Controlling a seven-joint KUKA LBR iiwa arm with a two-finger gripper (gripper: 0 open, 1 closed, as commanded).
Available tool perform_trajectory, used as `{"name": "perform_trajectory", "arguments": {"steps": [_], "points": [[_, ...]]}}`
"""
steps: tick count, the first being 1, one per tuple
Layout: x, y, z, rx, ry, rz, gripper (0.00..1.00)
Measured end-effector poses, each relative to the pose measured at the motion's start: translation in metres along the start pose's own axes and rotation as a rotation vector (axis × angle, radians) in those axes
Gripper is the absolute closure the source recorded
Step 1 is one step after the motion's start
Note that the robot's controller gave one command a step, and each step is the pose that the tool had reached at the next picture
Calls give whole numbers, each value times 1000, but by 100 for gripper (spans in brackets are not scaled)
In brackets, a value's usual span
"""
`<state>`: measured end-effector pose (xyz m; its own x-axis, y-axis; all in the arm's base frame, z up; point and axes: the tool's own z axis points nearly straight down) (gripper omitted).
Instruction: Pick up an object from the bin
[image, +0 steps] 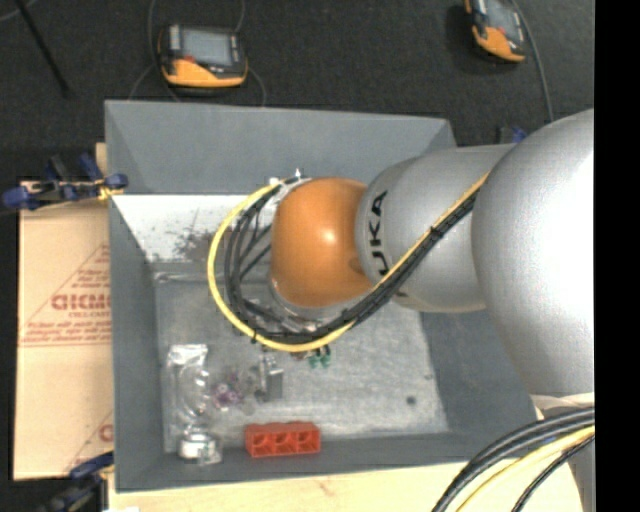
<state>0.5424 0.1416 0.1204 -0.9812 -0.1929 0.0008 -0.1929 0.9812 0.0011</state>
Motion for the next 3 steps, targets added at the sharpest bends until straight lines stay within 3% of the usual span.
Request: {"name": "perform_trajectory", "arguments": {"steps": [1, 2, 3], "points": [[17, 36, 53, -1, 2, 31, 0], [15, 34, 50, -1, -4, 37, 100], [19, 43, 35, -1, -6, 26, 100]]}}
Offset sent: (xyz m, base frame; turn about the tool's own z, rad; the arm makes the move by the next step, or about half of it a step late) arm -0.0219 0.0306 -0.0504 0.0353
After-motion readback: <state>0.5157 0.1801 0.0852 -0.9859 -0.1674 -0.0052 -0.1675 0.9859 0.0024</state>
